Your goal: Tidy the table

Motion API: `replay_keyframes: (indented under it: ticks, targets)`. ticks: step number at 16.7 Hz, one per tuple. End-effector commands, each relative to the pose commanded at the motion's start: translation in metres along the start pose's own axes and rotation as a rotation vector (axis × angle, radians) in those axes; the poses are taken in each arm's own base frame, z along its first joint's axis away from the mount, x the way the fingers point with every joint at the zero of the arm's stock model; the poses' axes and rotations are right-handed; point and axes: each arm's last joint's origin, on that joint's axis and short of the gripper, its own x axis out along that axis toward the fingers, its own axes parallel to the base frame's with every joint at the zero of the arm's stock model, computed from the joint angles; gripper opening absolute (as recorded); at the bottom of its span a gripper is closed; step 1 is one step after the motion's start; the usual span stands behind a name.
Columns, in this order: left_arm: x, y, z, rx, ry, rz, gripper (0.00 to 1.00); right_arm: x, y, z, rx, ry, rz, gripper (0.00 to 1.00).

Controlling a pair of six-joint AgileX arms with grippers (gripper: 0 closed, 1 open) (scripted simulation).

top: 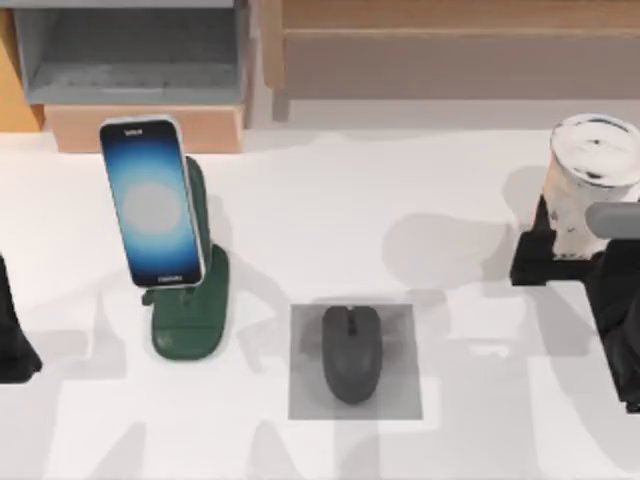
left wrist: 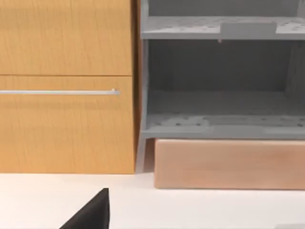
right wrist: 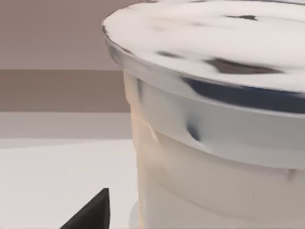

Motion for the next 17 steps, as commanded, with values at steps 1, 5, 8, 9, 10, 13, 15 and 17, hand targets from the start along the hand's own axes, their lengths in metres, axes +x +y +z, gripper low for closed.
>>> replay_keyframes:
  ticks: [1, 5, 8, 9, 10, 13, 15, 17]
  targets:
    - [0.0, 0.0, 0.0, 0.0, 0.0, 0.0, 1.0, 0.0, 0.0, 0.0, 0.0, 0.0, 0.0, 1.0]
    - [0.0, 0.0, 0.0, 0.0, 0.0, 0.0, 1.0, 0.001, -0.001, 0.0, -0.001, 0.002, -0.002, 1.0]
    - [0.0, 0.0, 0.0, 0.0, 0.0, 0.0, 1.0, 0.013, 0.0, 0.0, 0.0, 0.0, 0.0, 1.0]
    - [0.0, 0.0, 0.0, 0.0, 0.0, 0.0, 1.0, 0.019, 0.0, 0.0, 0.0, 0.0, 0.0, 1.0]
    - [0.0, 0.0, 0.0, 0.0, 0.0, 0.0, 1.0, 0.024, 0.0, 0.0, 0.0, 0.0, 0.0, 1.0]
    - [0.0, 0.0, 0.0, 0.0, 0.0, 0.0, 1.0, 0.03, 0.0, 0.0, 0.0, 0.0, 0.0, 1.0]
    - [0.0, 0.0, 0.0, 0.0, 0.0, 0.0, 1.0, 0.03, 0.0, 0.0, 0.0, 0.0, 0.0, 1.0]
    - [0.0, 0.0, 0.0, 0.0, 0.0, 0.0, 1.0, 0.03, 0.0, 0.0, 0.0, 0.0, 0.0, 0.85]
